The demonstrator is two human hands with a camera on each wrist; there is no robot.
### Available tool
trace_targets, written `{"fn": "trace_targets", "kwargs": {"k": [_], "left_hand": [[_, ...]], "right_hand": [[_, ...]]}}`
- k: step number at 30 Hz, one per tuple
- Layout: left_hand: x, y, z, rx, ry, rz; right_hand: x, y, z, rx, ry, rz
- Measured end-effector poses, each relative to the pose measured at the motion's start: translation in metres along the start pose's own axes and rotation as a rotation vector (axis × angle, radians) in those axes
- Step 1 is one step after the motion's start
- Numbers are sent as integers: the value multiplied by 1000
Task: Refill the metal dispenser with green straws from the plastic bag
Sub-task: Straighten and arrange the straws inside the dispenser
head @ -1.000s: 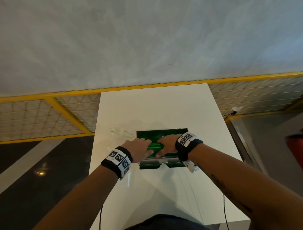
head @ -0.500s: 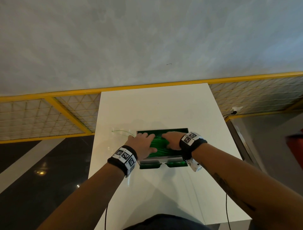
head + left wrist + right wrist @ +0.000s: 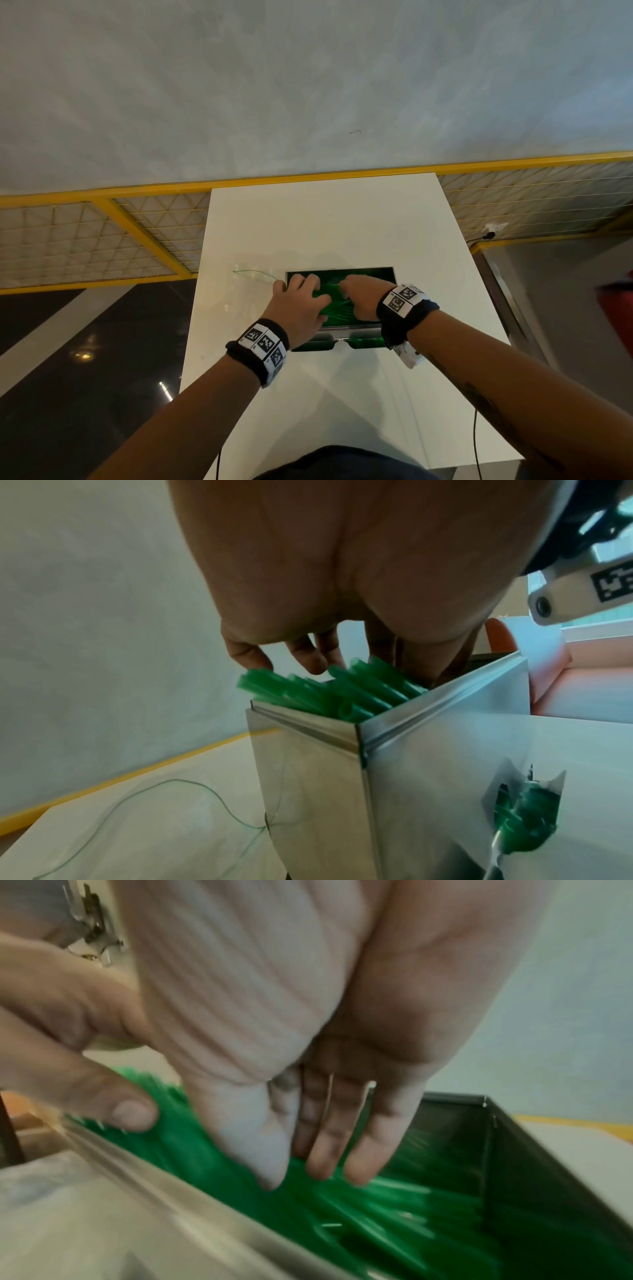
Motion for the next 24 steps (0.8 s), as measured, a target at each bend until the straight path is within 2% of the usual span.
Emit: {"fn": "trace_targets", "kwargs": {"k": [2,4,7,10,12,14,16,18,20,24], "left_hand": [[0,-1,-3,29,-3,-9],[-1,-2,-5,38,24,-12],[-3,-2,-5,38,31,-46],[-6,-7,-7,12,74,-113],[-5,-10,-8,-15,75,-116],[-2,-9,-9,-37,38,-112],[2,-7,-10,-8,33,-94],[-1,-7,-14,32,51,-132],[-8,-9,-15,-32,67,-193],[-14,-8,-13,-194,23,-207]], "right_hand": [[-2,4,3,-58,-48,10],[0,5,-1,0,-44,48],[1,6,-7,80,-79,27],[-1,4,-1,-18,-50,39],[0,3,7,-91,-60,57],[1,3,11,-104,-71,72],[5,3,10,-67,-75,86],[10,4,6,17,-96,87],[13,2,5,51,-67,80],[6,-1,16,-100,111,81]]}}
Point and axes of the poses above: each hand's wrist, its own y-axis away from the middle knuckle, its own z-axis out of the palm, x = y × z, the point moved 4 cm from there along -y, towards the middle knuckle, and after that the axes turned 10 degrees about -y, right-handed, at the moved point
